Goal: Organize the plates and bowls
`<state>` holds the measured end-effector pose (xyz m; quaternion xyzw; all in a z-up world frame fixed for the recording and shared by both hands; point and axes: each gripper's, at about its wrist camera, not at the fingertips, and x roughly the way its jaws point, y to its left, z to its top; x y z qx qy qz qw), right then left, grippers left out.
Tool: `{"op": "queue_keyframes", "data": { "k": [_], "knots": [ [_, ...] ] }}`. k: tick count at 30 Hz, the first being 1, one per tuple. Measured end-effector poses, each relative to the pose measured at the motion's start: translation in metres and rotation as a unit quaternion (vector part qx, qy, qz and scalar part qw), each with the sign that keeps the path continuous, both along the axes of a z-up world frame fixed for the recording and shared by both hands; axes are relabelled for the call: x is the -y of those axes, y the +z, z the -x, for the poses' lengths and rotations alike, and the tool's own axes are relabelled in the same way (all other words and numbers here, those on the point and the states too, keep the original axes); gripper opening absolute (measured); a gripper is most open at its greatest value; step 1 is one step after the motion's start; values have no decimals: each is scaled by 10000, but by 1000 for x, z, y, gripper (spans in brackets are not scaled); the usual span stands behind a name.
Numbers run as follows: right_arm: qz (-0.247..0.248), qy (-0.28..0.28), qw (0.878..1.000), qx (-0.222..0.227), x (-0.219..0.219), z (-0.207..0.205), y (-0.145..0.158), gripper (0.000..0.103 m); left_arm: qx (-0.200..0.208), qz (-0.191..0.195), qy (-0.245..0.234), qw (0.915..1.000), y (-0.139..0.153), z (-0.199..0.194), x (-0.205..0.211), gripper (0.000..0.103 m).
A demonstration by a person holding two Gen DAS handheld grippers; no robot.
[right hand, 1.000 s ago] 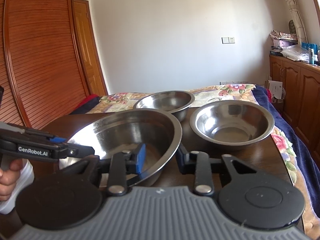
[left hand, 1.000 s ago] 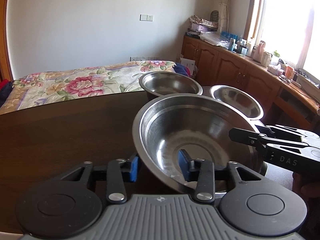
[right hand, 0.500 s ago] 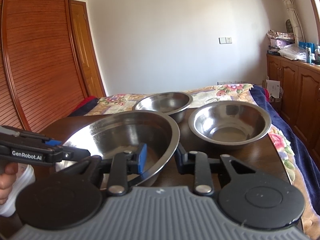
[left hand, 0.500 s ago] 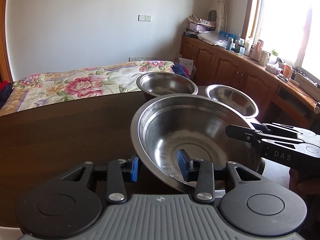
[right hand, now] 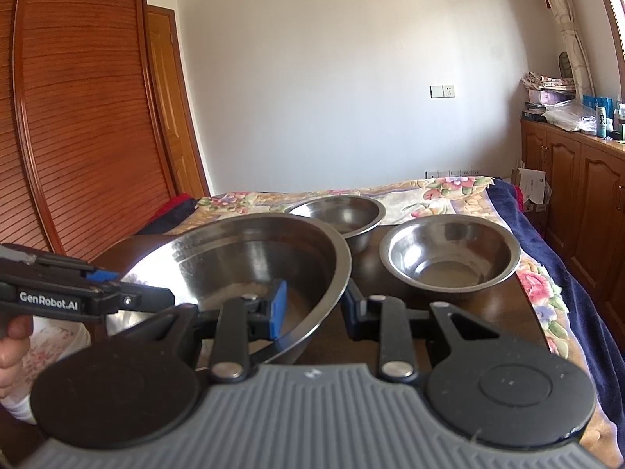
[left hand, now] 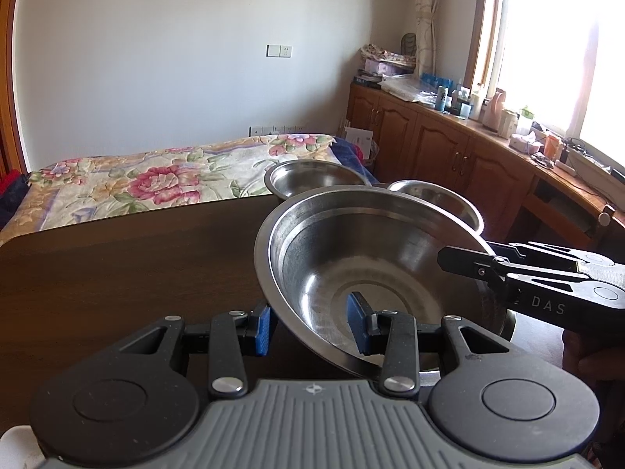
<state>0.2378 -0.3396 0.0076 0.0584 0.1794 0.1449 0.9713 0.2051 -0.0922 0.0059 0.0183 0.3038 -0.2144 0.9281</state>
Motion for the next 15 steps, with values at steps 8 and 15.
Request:
{"op": "queue_keyframes", "data": {
  "k": [8,15],
  "knots": [
    [5,-15,10000,13,-2,13,3,32,94,6,-34,9999,5,15,-4,41],
    [-3,-21,10000,36,-2,22,5,32,139,-2,-68,9999,9,24,-6,41]
  ]
}}
